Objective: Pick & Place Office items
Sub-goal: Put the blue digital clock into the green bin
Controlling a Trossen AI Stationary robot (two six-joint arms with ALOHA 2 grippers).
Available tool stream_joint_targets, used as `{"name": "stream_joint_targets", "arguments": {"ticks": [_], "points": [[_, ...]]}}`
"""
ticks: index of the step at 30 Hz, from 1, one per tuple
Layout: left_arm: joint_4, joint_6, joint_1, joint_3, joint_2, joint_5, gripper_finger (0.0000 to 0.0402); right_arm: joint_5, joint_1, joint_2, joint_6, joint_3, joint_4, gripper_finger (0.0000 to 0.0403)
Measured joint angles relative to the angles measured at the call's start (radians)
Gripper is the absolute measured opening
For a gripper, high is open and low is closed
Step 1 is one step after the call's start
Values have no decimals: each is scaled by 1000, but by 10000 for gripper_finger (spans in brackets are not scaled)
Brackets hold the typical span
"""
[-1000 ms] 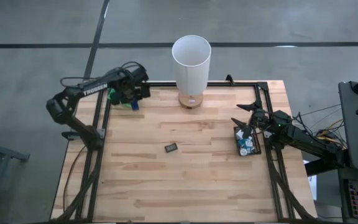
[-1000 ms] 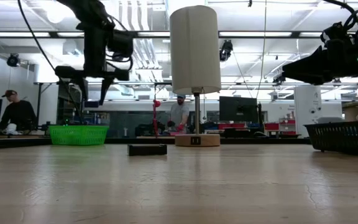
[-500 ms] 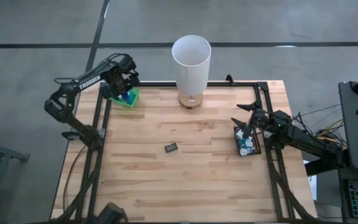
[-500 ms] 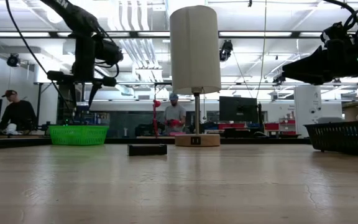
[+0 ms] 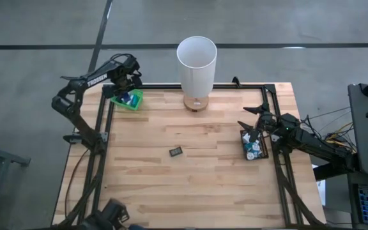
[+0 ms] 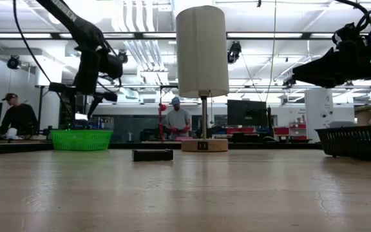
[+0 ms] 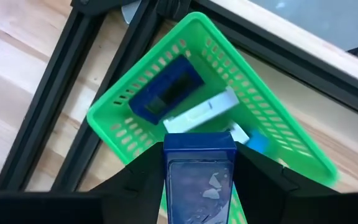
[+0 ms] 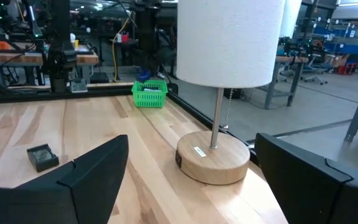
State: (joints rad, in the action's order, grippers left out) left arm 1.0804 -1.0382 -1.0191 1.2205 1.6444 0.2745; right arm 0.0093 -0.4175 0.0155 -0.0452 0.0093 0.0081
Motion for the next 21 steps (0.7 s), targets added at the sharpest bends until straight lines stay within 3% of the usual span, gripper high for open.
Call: {"name": "stream_joint_targets", "arguments": {"ticks": [10,21], "points": [[-8,55,-55,0,95,-16,172,0,0,0,0,0,0,343],[-26,85,-61,0,106,-33,177,0,0,0,0,0,0,350]]}}
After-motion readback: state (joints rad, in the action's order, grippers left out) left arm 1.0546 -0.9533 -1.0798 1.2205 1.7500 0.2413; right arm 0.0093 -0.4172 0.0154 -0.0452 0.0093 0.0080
